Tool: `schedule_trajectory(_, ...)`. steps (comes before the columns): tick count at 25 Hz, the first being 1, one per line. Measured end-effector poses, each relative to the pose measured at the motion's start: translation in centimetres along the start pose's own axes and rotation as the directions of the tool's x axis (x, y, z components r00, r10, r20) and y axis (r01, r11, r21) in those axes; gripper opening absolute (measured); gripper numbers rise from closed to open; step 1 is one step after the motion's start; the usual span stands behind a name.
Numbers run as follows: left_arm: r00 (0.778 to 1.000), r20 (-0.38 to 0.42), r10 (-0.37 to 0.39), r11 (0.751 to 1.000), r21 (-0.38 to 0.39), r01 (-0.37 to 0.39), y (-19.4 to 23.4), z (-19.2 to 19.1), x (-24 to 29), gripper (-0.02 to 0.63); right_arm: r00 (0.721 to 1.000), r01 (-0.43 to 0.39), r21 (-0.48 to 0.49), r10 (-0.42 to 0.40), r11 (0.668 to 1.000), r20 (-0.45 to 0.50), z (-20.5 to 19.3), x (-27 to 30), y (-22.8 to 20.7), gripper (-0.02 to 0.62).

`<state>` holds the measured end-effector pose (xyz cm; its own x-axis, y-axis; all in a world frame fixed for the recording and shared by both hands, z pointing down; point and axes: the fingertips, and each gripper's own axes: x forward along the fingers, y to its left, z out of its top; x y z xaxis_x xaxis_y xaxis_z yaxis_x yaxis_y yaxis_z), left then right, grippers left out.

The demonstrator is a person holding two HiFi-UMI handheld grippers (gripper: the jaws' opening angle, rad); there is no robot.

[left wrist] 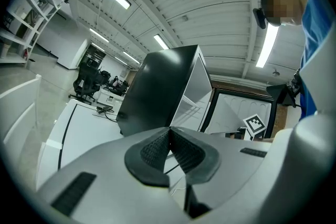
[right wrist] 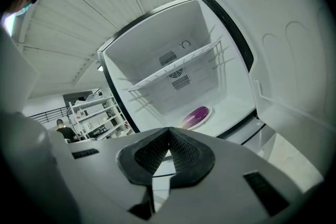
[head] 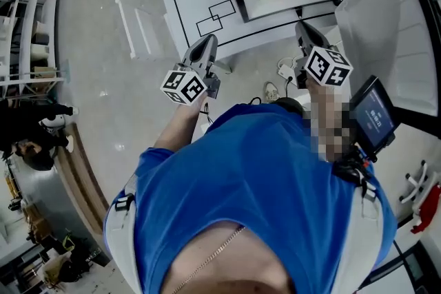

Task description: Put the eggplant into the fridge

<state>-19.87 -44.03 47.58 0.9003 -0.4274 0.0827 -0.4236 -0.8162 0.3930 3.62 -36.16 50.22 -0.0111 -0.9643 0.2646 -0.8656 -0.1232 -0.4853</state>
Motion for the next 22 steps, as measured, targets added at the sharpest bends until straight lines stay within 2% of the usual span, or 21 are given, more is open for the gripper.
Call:
schedule_trajectory(6, 0.999, -0.004, -0.031, 0.999, 0.009, 0.031, -1.9, 0.6, -1.6, 0.008, 1.0, 0.009, -0.012, -0.008, 1.0, 0.013, -0.1, -2.8, 1.8, 0.003)
schedule_trajectory(22, 0.998, 0.005, -0.056, 0.998, 0.014, 0.056, -2.1, 0.4, -0.3, 0.009, 0.999, 0.03, -0.05, -0.029, 0.998, 0.031, -0.2, -3.2, 0.9, 0.003)
